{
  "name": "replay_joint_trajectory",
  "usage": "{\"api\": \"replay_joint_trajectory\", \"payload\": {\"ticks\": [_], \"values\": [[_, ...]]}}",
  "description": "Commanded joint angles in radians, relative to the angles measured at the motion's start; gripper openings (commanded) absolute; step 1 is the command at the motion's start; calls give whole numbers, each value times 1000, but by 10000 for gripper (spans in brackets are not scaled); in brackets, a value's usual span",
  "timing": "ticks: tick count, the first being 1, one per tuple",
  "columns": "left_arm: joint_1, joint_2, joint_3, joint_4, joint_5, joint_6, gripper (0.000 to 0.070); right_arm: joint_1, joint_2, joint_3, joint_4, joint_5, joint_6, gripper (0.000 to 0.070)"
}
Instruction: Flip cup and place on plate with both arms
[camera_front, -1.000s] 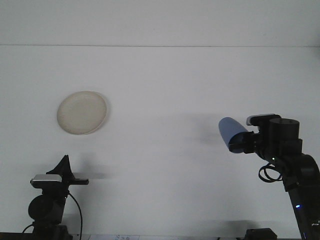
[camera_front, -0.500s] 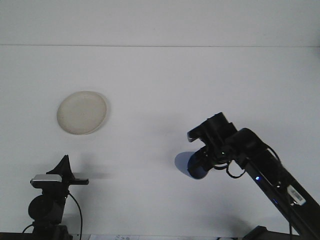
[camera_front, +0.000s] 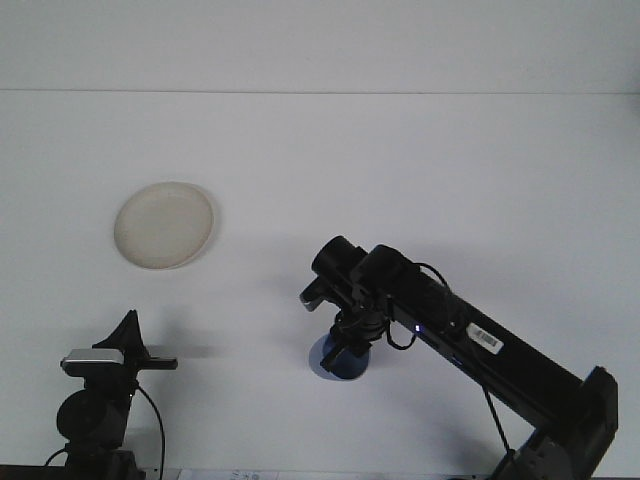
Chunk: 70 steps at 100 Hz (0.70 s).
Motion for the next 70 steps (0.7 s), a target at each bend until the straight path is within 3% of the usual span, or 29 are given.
{"api": "replay_joint_trajectory", "payload": {"ticks": [1, 48, 65, 70], "values": [[1, -1, -19, 13, -2, -2, 15, 22, 38, 24, -27, 15, -14, 0], [1, -1, -19, 13, -2, -2, 15, 61, 106, 25, -29, 50, -18, 4], [1, -1, -19, 13, -2, -2, 15, 61, 106, 25, -29, 50, -26, 31], [1, -1, -19, 13, -2, -2, 15, 61, 106, 25, -29, 50, -25, 77]]}}
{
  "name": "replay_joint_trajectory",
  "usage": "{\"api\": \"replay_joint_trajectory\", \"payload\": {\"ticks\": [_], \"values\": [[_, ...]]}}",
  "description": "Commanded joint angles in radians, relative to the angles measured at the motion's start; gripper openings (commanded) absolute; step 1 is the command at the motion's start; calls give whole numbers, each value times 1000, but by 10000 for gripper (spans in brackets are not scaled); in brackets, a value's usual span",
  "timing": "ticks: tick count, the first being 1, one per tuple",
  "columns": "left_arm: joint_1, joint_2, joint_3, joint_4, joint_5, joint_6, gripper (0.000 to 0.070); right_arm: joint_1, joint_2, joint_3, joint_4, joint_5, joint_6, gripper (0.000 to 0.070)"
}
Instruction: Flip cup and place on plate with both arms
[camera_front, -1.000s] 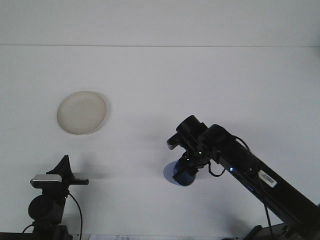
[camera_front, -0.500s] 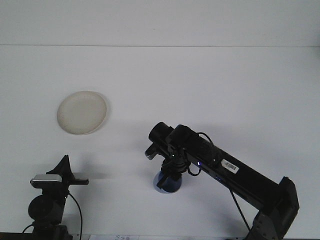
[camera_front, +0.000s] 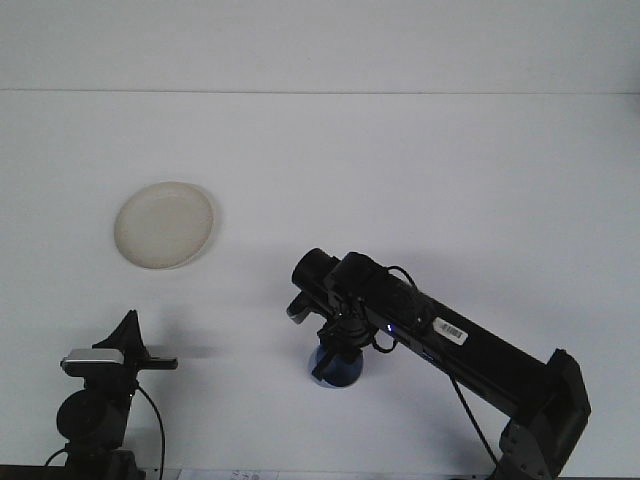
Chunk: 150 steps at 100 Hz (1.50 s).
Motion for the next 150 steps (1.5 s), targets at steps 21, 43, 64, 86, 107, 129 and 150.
{"api": "replay_joint_trajectory", "payload": {"ticks": [21, 43, 64, 86, 107, 129, 150], "values": [[1, -2, -19, 13, -2, -2, 15, 12, 20, 21, -29, -5, -12, 361], [1, -1, -19, 13, -2, -2, 15, 14, 6, 24, -29, -4, -23, 510], [1, -1, -19, 13, -2, -2, 15, 12, -86, 42, -20, 15, -29, 514], [1, -1, -19, 13, -2, -2, 15, -6, -319, 42, 117, 106, 5, 521], [1, -1, -19, 13, -2, -2, 15, -18, -600, 28, 224, 140, 11, 521], [1, -1, -19, 13, -2, -2, 15, -17, -970, -246, 412, 298, 101, 520], [1, -2, -19, 13, -2, -2, 15, -17, -1365, -666, 628, 455, 136, 519]]}}
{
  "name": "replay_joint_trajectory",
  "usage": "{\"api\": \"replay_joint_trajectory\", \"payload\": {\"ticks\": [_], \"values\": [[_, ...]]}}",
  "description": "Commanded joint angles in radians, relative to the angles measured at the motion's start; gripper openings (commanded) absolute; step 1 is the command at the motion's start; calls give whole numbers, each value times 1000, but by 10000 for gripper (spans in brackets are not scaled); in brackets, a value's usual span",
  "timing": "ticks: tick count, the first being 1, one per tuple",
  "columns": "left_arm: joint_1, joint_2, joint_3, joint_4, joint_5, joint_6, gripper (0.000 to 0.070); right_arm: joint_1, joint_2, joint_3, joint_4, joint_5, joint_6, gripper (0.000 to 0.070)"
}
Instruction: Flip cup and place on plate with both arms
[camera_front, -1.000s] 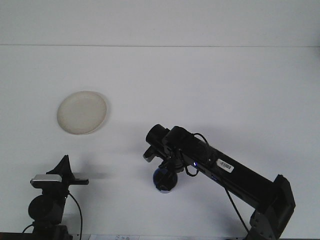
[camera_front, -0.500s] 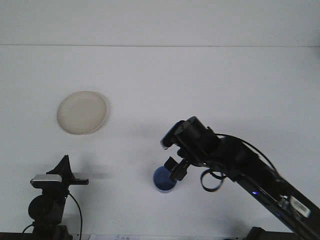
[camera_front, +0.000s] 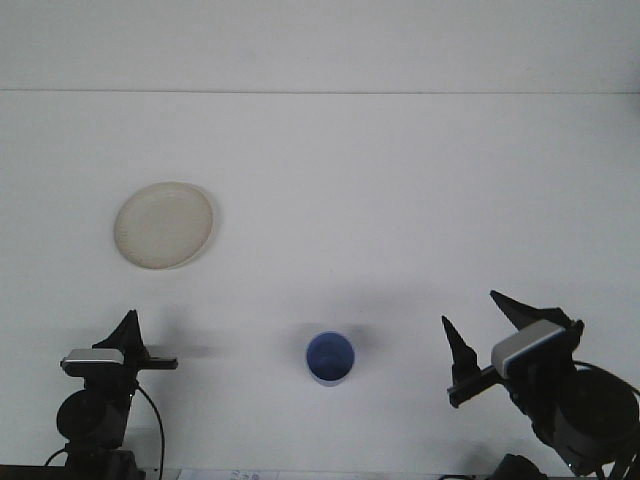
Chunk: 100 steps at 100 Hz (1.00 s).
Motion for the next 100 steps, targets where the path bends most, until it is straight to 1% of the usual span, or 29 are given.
{"api": "replay_joint_trajectory", "payload": {"ticks": [1, 5, 16, 25, 36, 42, 51, 62, 74, 85, 100], "values": [[1, -1, -19, 13, -2, -2, 15, 9, -112, -116, 63, 22, 25, 519], [1, -1, -19, 13, -2, -2, 15, 9, -176, -177, 104, 34, 24, 519], [1, -2, -19, 13, -2, -3, 15, 9, -316, -291, 192, 40, 20, 519], [1, -1, -19, 14, -2, -3, 15, 9, -381, -333, 206, 53, 19, 519], [1, -2, -19, 14, -2, -10, 15, 9, -403, -347, 192, 55, 16, 519], [1, -1, -19, 14, -2, -53, 15, 9, -403, -348, 181, 55, 16, 519], [1, -1, -19, 13, -2, -166, 15, 9, -402, -348, 177, 55, 17, 519], [1, -1, -19, 20, -2, -246, 15, 9, -402, -348, 175, 55, 17, 519], [1, -1, -10, 36, -1, -364, 13, 9, -402, -348, 173, 55, 17, 519], [1, 9, 64, 6, 27, -381, 12, 9, -402, -348, 165, 55, 16, 519], [1, 103, 257, -65, 33, -391, 15, 9, -402, -348, 158, 56, 0, 519]]}}
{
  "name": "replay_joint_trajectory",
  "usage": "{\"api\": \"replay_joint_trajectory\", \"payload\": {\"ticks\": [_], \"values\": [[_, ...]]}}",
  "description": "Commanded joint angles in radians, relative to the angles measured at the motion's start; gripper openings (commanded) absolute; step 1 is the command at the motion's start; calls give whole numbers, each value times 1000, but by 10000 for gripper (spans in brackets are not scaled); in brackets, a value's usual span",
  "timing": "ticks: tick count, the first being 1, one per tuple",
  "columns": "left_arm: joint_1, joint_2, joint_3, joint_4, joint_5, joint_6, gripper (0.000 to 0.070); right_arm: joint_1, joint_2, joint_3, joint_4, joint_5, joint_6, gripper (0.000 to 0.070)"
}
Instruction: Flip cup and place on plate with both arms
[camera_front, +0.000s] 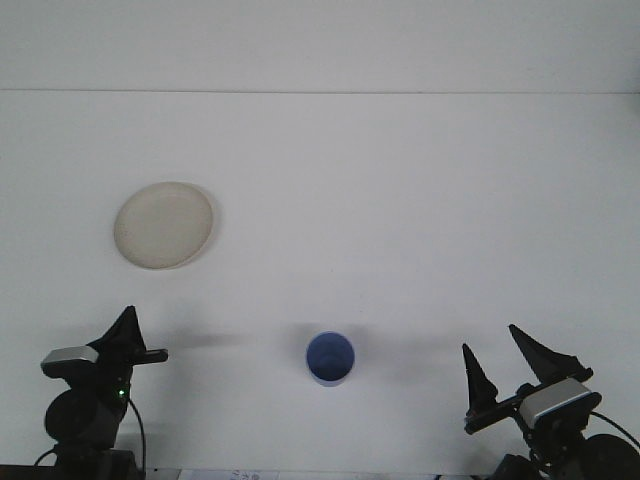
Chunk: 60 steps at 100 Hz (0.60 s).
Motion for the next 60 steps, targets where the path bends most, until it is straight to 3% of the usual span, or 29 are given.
{"api": "replay_joint_trajectory", "payload": {"ticks": [1, 7, 10, 21, 27, 43, 60], "values": [[1, 47, 114, -8, 8, -19, 16, 8, 2, 3, 8, 3, -8, 519], [1, 117, 211, -48, 37, -6, 30, 8, 2, 3, 6, 3, -10, 519], [1, 157, 261, -72, 64, 7, 75, 8, 2, 3, 3, 3, -10, 519], [0, 312, 431, -151, 209, 87, 445, 8, 2, 3, 2, 3, -11, 519], [-5, 398, 519, -206, 300, 125, 570, 8, 2, 3, 2, 3, -12, 519], [-73, 630, 744, -390, 500, 228, 585, 8, 2, 3, 2, 3, -12, 519], [-254, 881, 965, -612, 526, 283, 585, 8, 2, 3, -3, 3, -12, 519]]}}
